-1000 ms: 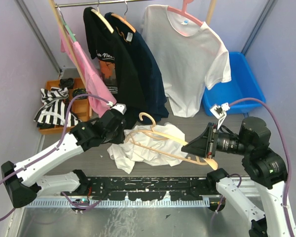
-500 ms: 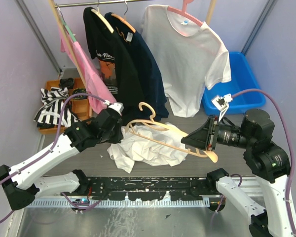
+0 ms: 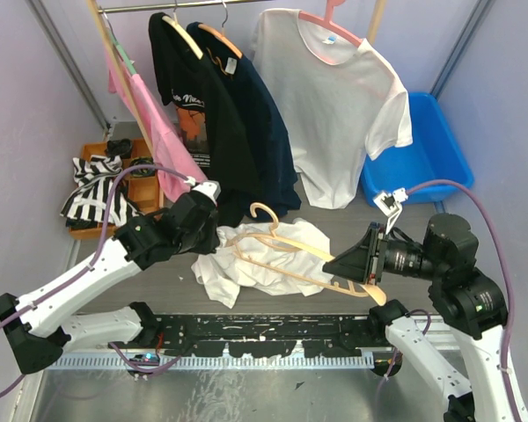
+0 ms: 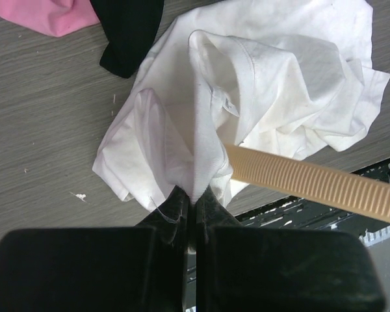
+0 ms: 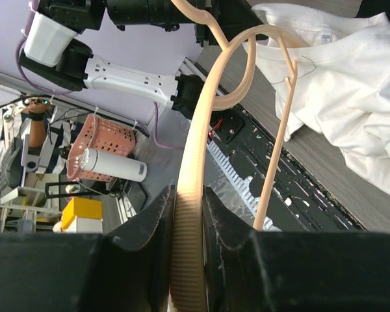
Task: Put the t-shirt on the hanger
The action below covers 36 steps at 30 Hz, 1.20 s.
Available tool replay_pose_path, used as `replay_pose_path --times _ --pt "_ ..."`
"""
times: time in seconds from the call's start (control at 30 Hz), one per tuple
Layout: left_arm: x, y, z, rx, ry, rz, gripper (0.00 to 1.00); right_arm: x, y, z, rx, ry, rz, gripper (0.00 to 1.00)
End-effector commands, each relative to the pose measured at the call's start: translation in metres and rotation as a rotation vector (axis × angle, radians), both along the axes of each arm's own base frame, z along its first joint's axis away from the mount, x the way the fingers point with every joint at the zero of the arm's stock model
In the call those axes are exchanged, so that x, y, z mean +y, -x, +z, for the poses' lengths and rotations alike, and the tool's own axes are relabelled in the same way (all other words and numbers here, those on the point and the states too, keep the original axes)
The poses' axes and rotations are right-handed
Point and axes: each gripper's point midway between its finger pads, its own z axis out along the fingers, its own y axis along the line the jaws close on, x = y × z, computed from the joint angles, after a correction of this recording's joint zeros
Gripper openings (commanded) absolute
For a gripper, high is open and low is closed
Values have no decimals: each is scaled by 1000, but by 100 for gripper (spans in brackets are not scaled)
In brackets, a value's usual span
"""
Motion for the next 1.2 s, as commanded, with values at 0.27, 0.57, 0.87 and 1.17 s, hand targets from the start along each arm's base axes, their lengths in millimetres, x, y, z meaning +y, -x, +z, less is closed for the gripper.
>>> replay_pose_path --times 0.27,0.57,0.87,1.17 --pt "4 -16 27 -81 -27 25 0 -7 36 14 0 -31 52 1" --pt "3 -42 109 -243 -47 10 0 -7 41 17 6 -48 63 1" --pt "-20 -67 158 -326 -43 -34 0 -6 45 27 -15 -76 79 1" --pt "-39 -50 81 -157 -12 -82 0 -9 31 0 9 -5 17 1"
